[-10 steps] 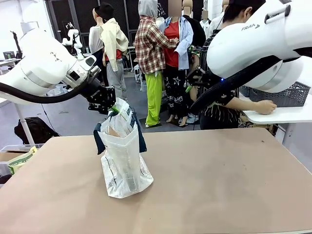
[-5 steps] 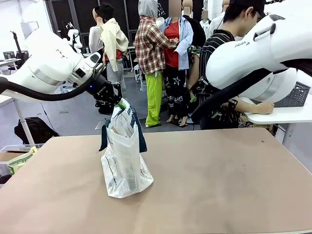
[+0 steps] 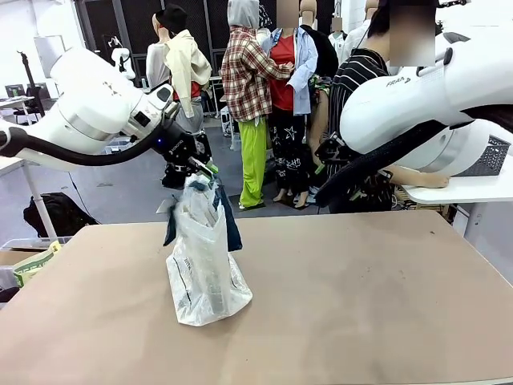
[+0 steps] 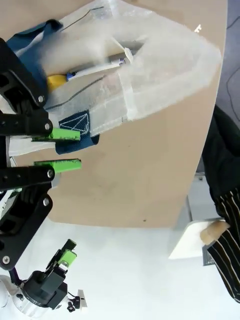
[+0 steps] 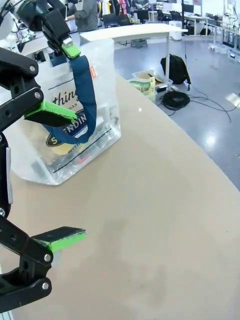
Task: Transfer purchased items from the store into the shopping bag.
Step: Move the Reusable shopping bag to the right side of the table.
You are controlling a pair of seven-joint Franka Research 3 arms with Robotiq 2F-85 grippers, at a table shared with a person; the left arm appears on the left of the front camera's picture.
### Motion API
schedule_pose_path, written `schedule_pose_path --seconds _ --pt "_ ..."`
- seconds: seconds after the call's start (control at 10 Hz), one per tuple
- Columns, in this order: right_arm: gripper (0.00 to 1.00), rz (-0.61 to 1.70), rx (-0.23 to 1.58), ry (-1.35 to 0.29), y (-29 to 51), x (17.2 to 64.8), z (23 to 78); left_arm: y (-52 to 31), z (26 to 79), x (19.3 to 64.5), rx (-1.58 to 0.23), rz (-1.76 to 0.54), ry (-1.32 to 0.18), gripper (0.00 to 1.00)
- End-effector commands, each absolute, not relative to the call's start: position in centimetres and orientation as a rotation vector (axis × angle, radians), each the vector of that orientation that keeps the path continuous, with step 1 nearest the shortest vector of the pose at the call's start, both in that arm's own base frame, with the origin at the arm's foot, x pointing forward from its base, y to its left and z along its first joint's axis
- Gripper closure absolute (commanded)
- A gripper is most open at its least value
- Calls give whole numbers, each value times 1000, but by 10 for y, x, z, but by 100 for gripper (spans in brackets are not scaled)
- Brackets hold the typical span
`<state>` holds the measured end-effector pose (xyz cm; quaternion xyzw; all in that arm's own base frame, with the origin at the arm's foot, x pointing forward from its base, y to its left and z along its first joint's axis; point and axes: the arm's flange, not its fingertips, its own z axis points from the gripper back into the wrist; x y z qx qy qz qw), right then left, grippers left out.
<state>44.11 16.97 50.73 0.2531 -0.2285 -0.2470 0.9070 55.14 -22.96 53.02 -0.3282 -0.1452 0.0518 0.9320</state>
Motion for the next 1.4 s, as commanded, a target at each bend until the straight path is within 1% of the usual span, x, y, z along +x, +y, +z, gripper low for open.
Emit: schedule_pose_path --seconds 0.0,0.2,0.5,0.8,1.0,1.1,1.2,1.3 --pt "0 -546 516 -493 173 440 502 -237 533 558 -650 123 -304 32" --pt "0 -552 513 -496 175 440 503 -247 533 560 -616 137 -307 32" --pt "0 -551 514 -494 176 440 501 -257 538 557 -479 131 -332 32" --pt "0 -534 522 -487 177 444 498 -276 559 554 -241 129 -401 32" --pt "0 -537 532 -481 176 446 495 -282 564 556 -128 175 -366 32" --pt "0 -538 535 -476 176 446 494 -286 565 555 -91 203 -355 13" --pt "0 -542 538 -467 178 448 493 -287 566 553 -57 230 -355 0" --pt "0 -488 502 -456 198 447 493 -284 567 553 -56 252 -360 0"
